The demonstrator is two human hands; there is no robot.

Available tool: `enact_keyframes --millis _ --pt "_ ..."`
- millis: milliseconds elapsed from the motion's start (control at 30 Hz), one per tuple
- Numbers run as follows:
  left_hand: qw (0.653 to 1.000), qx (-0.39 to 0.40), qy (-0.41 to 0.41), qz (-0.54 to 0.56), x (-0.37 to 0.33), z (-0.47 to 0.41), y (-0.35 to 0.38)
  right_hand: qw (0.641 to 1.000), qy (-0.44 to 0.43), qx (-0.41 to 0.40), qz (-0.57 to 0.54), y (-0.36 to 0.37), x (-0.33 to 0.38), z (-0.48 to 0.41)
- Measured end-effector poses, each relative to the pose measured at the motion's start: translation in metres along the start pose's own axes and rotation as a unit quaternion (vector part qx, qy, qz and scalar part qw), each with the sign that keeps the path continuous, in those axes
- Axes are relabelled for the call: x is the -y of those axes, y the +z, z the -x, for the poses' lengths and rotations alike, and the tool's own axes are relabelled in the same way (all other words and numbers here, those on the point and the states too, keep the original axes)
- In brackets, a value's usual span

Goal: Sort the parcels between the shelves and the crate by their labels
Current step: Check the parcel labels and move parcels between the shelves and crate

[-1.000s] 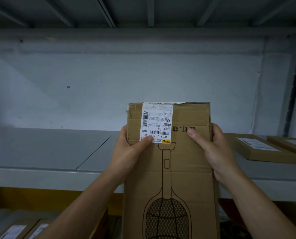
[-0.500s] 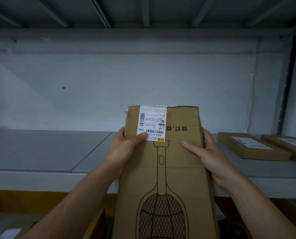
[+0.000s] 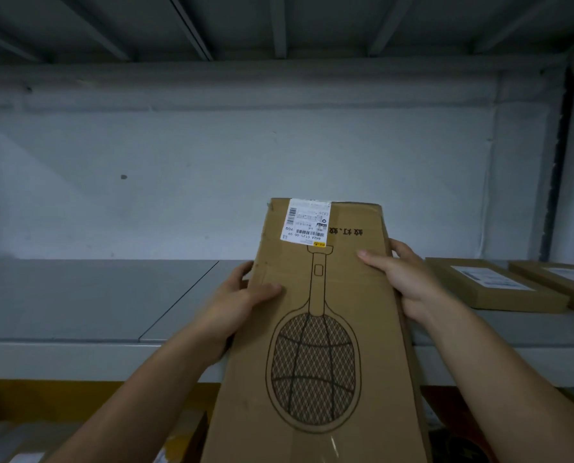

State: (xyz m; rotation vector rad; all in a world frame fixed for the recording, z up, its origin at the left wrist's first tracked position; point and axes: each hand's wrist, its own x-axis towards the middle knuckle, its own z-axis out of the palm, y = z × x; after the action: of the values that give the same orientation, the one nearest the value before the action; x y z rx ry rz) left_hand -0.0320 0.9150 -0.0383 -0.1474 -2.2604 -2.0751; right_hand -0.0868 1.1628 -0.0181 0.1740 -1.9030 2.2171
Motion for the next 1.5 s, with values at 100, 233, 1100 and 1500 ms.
enact_keyframes --millis 100,233,1100,1500 --pt "1.0 0.018 -0.009 0.021 0.0 0.003 -0.005 1.0 0.015 -0.007 0.006 0.002 0.007 -0.012" --pt "0.997 -0.033 -0.025 0.063 -0.001 -0.001 -0.004 0.998 0.05 0.008 0.029 0.007 0.009 -0.018" --pt "0.981 -0.007 -0.129 0.145 -0.007 -0.048 -0.036 0.989 0.08 -0.009 0.126 0.041 -0.012 -0.027" --pt "0.981 -0.072 -0.123 0.133 -0.003 -0.059 -0.051 0.965 0.081 -0.014 0.248 0.068 -0.022 -0.047"
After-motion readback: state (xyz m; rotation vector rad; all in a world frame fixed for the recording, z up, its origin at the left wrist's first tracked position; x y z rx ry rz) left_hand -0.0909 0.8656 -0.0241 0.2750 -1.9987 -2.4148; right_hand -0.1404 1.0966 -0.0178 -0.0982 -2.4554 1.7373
